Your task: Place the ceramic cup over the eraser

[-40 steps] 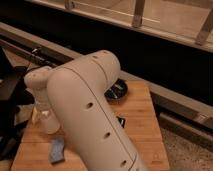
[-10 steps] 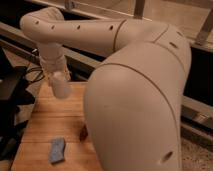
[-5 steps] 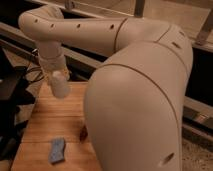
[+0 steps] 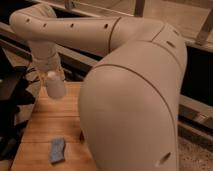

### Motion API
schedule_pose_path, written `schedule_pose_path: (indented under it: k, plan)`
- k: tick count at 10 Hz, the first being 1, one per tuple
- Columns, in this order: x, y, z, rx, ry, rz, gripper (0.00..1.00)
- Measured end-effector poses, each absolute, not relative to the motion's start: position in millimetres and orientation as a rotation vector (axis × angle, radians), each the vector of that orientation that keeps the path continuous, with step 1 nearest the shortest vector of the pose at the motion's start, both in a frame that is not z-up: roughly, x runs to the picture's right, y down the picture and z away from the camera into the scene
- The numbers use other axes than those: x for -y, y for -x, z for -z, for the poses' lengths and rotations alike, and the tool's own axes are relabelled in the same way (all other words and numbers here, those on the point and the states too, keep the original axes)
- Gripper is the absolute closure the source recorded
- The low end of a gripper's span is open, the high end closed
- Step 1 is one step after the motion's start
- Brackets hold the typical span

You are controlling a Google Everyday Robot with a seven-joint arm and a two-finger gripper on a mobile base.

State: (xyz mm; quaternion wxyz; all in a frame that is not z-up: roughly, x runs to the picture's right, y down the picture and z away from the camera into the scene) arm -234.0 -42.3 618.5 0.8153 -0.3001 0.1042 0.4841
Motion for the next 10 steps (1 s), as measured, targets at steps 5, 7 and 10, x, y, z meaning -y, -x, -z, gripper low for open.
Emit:
schedule_pose_path:
  k: [5,7,10]
  plan:
    - [33,234,-628,-0.260,0.657,-1.080,0.84]
    - [25,200,-633,-0.289,0.678,-1.132,0.84]
    - [12,123,-632,-0.333,0.692,-1.240,0.84]
